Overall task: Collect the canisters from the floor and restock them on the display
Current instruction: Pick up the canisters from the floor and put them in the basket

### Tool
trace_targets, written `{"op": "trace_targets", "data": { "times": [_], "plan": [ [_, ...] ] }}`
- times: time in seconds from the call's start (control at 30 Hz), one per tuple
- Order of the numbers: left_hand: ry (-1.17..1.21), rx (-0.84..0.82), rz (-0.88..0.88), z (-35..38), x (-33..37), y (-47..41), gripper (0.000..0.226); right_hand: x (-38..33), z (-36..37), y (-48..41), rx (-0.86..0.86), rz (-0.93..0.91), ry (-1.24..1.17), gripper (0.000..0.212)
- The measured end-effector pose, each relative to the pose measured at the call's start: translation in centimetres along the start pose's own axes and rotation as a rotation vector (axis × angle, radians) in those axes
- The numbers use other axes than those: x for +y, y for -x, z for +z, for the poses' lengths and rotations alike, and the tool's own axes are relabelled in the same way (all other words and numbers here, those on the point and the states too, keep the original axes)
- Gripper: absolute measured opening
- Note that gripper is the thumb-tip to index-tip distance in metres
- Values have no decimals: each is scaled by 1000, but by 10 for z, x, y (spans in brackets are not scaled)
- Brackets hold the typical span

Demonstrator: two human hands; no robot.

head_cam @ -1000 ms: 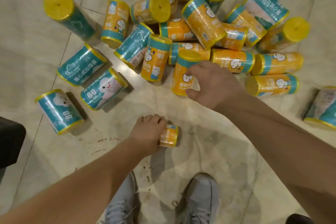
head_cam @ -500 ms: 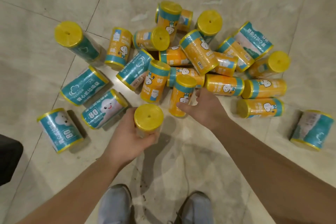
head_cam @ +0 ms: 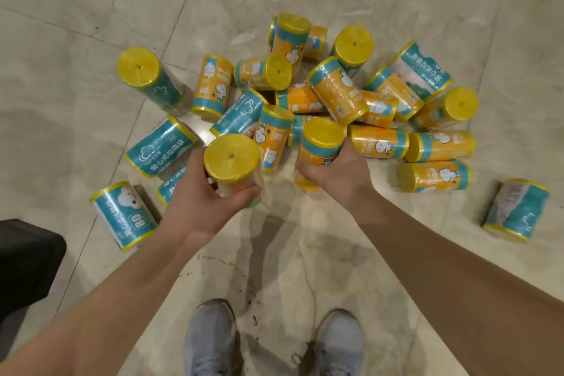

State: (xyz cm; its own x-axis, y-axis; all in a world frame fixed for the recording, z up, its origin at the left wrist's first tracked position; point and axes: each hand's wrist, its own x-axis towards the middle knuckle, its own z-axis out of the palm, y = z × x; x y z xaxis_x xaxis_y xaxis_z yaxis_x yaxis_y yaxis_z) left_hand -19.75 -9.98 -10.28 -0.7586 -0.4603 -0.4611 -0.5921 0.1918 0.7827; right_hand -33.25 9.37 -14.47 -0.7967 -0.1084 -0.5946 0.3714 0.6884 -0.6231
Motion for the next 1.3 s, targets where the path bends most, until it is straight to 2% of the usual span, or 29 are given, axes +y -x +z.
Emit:
{"op": "trace_targets", "data": {
  "times": [0.17,0.4,0.63,0.83,1.03,1.2,1.3],
  "plan": [
    [54,23,49,-41,94,32,68,-70,-72,62,3,-190,-76,69],
    [73,19,211,-122,273,90,61,-211,-209,179,14,-366,-118,64],
    [63,-4,427,-231,475,192,73,-356,-343,330,84,-539,-155,65],
    [42,29,619,-315,615,310,66,-461,-439,471,128,-710,-149,67],
    [35,62,723,-371,691,409,65,-523,-490,589,145,-837,-164,68],
    [139,64,766,-392,708,462,60,-534,-493,660,215,-922,-268,43],
    [190,70,782,-400,705,480,58,-535,-483,687,247,-957,-313,39]
  ]
}}
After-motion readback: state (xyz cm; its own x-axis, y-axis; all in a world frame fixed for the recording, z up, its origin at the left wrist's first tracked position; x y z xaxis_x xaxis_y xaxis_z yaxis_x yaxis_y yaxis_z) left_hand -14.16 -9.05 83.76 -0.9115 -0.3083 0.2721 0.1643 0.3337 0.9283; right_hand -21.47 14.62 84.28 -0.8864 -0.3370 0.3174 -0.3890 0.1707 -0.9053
